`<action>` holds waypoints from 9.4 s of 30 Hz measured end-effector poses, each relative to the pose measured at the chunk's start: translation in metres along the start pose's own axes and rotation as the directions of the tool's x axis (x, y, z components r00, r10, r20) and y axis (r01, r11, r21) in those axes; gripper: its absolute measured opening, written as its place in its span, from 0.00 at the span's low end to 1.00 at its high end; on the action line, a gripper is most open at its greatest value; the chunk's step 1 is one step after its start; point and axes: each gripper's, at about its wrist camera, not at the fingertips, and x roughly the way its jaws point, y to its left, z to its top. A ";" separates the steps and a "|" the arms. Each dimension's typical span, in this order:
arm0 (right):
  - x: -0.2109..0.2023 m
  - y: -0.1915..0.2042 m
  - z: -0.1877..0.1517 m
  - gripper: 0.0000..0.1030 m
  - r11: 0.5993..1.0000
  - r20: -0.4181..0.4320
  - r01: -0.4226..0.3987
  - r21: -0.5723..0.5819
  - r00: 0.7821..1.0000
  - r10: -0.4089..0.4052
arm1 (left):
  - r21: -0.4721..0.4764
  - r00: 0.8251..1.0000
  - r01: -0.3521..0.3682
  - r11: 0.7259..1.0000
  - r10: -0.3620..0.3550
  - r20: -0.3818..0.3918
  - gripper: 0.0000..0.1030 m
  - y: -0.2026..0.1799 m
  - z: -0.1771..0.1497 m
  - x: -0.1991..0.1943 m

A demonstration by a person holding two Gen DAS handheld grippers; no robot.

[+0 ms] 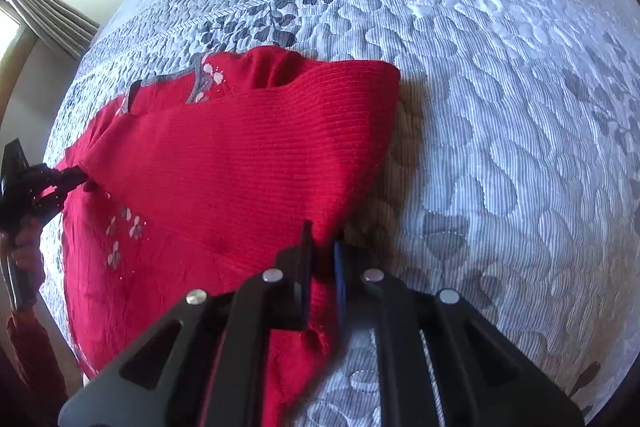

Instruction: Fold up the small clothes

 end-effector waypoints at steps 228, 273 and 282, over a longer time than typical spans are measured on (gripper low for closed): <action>-0.002 0.118 -0.014 0.53 0.983 -0.081 0.008 -0.186 0.996 -0.023 | 0.555 0.995 0.076 0.828 -0.030 -0.091 0.68 -0.092 -0.034 -0.061; 0.003 0.029 0.029 0.04 0.999 -0.116 0.026 0.038 0.993 -0.021 | 0.427 0.937 -0.343 0.836 0.337 0.092 0.69 0.002 0.029 -0.019; 0.017 0.024 0.023 0.14 1.000 -0.132 0.002 0.007 0.991 -0.001 | 0.430 0.955 -0.286 0.856 0.292 0.053 0.31 0.002 0.032 -0.006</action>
